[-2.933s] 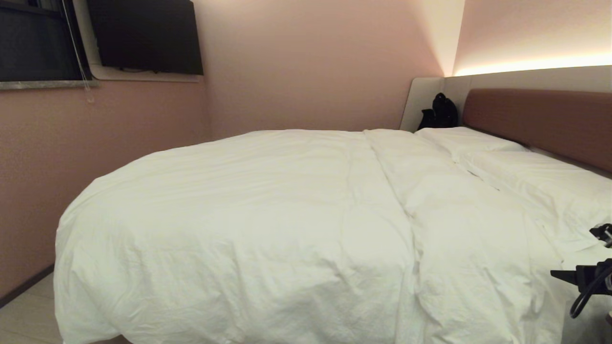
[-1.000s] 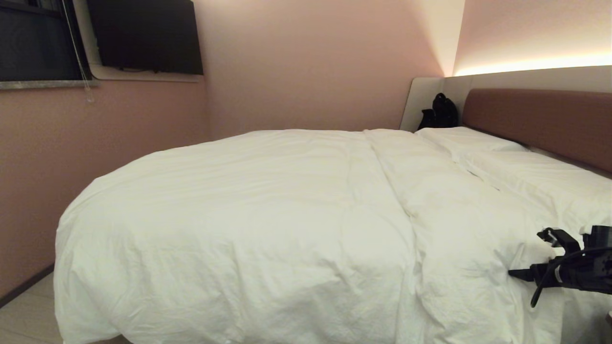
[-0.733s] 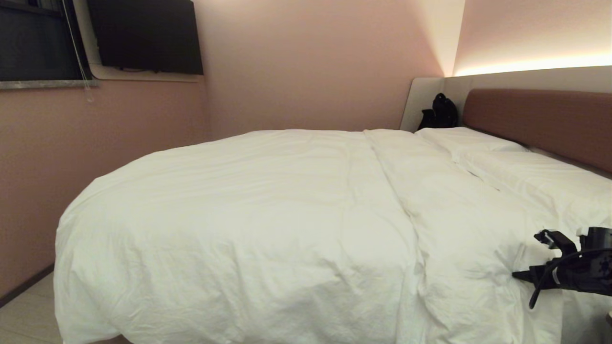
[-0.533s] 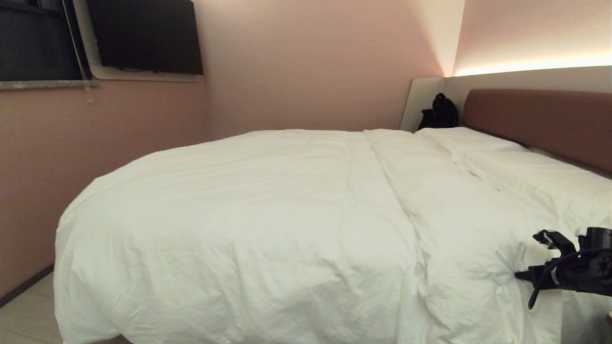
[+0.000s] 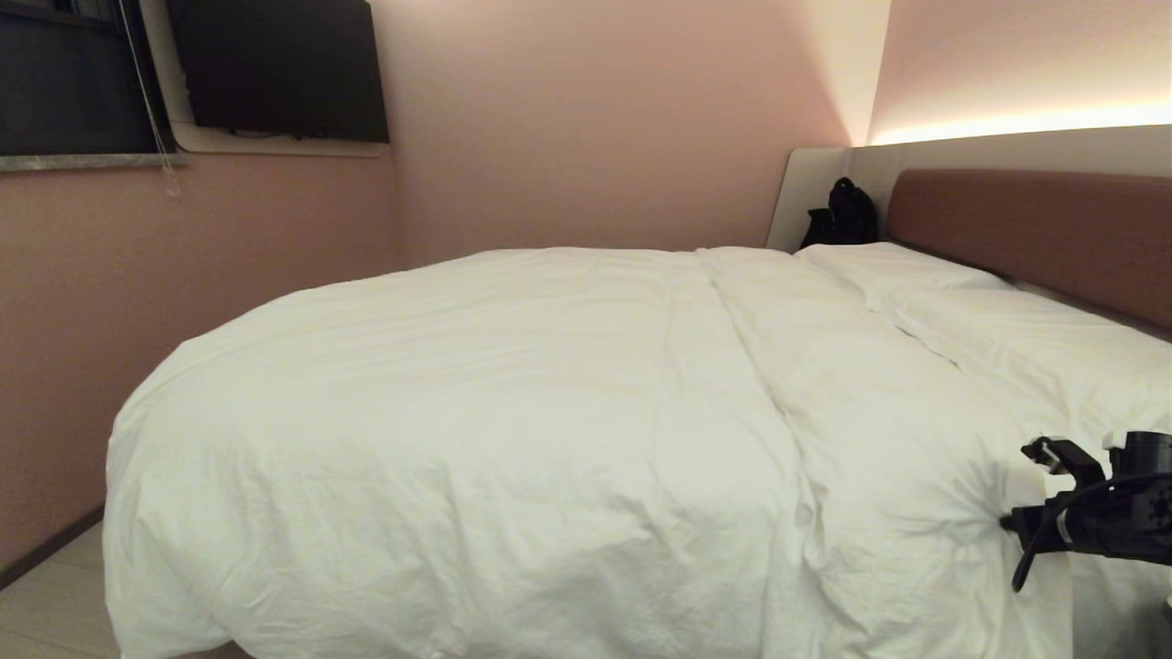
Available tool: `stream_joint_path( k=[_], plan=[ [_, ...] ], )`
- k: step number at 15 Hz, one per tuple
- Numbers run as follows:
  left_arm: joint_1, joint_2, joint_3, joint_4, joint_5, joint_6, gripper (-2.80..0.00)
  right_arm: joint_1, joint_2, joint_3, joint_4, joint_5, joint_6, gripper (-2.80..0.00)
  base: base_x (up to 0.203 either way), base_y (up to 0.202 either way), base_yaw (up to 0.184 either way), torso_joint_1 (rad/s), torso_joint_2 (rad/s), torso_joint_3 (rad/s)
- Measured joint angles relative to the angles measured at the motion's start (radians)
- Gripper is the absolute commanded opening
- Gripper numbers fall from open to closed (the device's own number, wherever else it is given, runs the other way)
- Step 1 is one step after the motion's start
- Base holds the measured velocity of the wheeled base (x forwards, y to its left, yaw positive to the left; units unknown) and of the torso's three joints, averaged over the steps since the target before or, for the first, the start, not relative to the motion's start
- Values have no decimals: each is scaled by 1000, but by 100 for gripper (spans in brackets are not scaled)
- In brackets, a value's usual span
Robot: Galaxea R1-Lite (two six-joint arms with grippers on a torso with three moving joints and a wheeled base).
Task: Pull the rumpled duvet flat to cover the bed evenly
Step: Flatten the corners of the folded blanket
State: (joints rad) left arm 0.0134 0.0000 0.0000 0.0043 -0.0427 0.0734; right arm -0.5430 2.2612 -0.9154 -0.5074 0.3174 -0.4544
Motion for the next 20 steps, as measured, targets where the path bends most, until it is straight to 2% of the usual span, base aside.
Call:
stream_joint_path(
  k=[6,12,16,20],
  plan=[
    [0,0,0,0,0,0,-280,-17,-137,120,-32,34,7,-280,0,0,0,0,0,0],
    [0,0,0,0,0,0,-280,-107,-231,143,-33,42,64,-280,0,0,0,0,0,0],
    [0,0,0,0,0,0,-280,-141,-213,128,-40,8,84,-280,0,0,0,0,0,0],
    [0,0,0,0,0,0,-280,-152,-156,135,-101,-61,84,-280,0,0,0,0,0,0]
  ],
)
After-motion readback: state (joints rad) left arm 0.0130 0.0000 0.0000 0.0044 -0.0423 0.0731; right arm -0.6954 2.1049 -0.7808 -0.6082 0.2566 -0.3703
